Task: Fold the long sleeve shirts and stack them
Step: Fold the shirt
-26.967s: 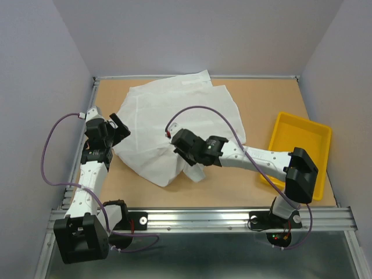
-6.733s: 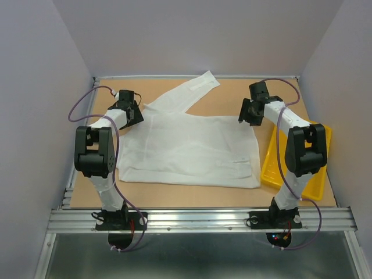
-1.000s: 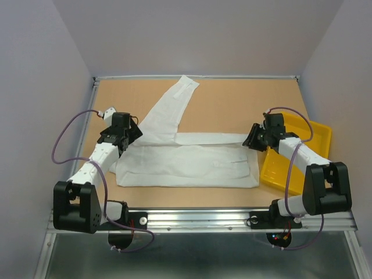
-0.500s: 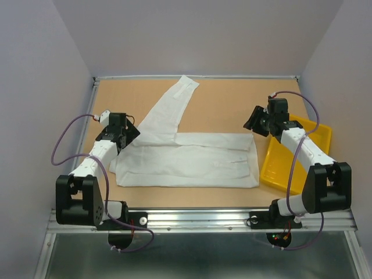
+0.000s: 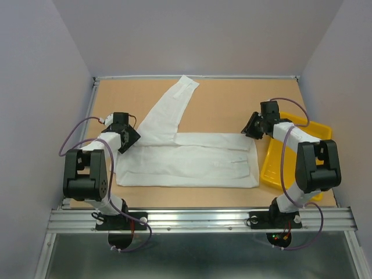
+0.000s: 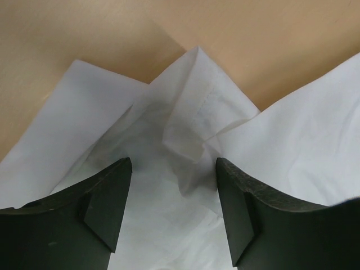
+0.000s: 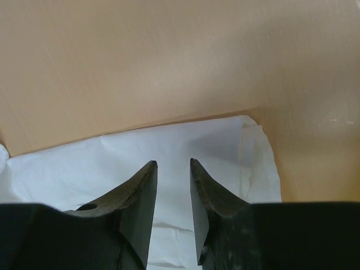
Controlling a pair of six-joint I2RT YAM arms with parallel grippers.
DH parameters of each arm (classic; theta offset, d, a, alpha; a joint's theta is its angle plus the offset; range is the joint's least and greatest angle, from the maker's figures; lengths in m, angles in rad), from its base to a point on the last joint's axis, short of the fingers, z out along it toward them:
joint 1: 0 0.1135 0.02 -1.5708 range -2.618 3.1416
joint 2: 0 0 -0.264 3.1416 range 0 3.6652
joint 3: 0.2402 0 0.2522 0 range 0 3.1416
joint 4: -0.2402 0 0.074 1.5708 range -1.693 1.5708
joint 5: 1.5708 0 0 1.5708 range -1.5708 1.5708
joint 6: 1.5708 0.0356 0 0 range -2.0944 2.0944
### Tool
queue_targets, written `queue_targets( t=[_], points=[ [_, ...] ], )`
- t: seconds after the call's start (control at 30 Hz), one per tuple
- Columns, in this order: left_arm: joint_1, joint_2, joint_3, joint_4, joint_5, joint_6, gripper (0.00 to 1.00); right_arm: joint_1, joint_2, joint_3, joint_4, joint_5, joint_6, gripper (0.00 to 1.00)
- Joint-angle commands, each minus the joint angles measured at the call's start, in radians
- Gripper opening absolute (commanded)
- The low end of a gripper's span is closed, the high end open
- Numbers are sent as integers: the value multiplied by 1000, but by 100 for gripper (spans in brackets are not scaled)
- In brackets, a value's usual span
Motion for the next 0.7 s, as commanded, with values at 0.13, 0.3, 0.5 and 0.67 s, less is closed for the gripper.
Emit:
queue_targets(
  t=[0.13, 0.3, 0.5, 0.67],
  points=[
    [35, 90, 74, 26, -26, -10, 61, -5, 113, -13, 133, 59, 26, 30],
    [90, 102, 94, 9, -31, 22, 60, -37, 194, -17, 144, 116, 11, 27],
    [118, 93, 80, -22, -29, 42, 60, -60, 237, 26, 144, 143, -6, 27],
    [130, 52, 66, -53, -68, 72, 60, -60, 231, 92, 141, 165, -46, 28]
  ],
)
